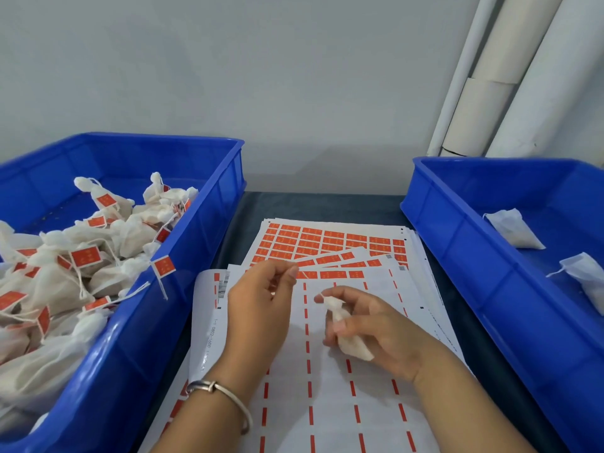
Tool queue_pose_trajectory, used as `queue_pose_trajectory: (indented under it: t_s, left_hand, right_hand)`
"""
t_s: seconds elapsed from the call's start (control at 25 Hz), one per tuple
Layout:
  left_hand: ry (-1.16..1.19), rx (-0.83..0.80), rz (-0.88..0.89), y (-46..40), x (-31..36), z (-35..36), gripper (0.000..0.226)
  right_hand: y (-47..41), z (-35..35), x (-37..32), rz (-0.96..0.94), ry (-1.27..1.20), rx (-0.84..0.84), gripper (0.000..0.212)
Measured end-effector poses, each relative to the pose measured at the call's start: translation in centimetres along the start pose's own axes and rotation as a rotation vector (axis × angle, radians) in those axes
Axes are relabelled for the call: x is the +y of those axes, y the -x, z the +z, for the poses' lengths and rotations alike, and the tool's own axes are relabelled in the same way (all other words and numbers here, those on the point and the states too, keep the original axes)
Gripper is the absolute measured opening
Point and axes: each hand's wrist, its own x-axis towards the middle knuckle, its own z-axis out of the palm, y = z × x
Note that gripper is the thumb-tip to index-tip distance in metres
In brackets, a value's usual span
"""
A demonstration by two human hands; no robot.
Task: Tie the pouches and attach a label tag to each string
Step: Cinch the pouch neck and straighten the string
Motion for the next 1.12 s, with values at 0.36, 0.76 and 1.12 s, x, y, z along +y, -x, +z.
queue_pose_trajectory:
  t_s: [0.36,0.76,1.12]
  left_hand:
    - [-0.08,-0.166,0.233,-0.2,4.4,-1.1,0.014]
    - [-0.418,-0.442,0.042,-2.5,2.0,10.1,0.044]
    - [-0.651,-0.468,0.149,-2.7,-0.7,11.7,0.061]
  right_hand:
    - [1.0,-1.6,-2.7,-0.118,-0.026,0.042,0.011]
    - [-0.9,-8.7,-1.5,-0.096,-0.377,0.281,0.013]
    - [-1.7,-8.7,1.8,-0.102,-0.546,0.316,0.037]
